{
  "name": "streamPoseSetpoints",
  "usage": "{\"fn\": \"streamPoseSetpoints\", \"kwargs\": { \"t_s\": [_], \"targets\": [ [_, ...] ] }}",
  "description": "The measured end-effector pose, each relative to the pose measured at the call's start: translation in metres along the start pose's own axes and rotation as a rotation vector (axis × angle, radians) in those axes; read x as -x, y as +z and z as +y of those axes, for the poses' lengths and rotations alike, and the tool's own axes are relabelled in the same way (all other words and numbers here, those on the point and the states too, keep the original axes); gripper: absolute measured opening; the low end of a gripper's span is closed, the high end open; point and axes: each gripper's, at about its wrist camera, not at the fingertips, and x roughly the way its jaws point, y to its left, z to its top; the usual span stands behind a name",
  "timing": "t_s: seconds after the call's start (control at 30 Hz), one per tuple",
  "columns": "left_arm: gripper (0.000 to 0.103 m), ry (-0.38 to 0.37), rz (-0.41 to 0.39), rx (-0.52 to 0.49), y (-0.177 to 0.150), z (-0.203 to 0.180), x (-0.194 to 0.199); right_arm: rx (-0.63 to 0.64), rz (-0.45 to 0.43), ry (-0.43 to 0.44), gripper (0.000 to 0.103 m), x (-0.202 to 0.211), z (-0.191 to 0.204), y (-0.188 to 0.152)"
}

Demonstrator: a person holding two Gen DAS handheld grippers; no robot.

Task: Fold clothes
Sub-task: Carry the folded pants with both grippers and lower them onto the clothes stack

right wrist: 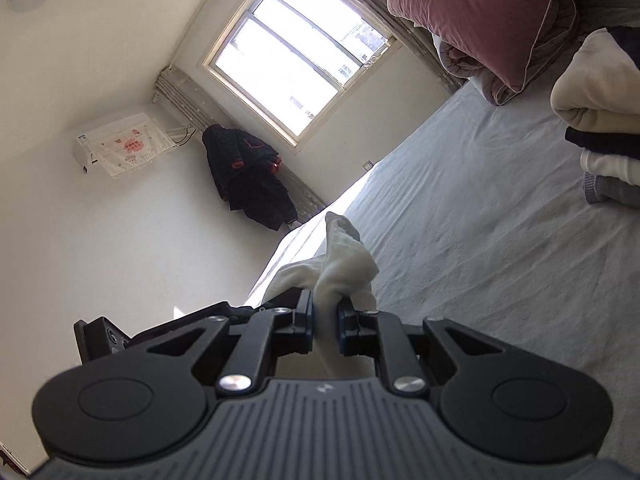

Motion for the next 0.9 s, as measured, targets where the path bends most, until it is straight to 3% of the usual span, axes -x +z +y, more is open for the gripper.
{"fn": "streamPoseSetpoints", "kwargs": {
  "t_s": [0.47, 0.8, 0.9],
  "targets": [
    [0.015, -0.101, 0.049, -0.32, 0.048, -0.175, -0.157, -0.068, -0.343, -0.055, 0.015, 0.035, -0.098, 0.1],
    [0.015, -0.142, 0.123, -0.536, 0.031, -0.259, -0.245, -0.197, -0.54, -0.101, 0.015, 0.067, -0.178, 0.13],
    [0.015, -0.116, 0.135, -0.6, 0.018, -0.263, -0.267, -0.237, -0.582, -0.132, 0.015, 0.073, -0.2, 0.127]
  ]
}}
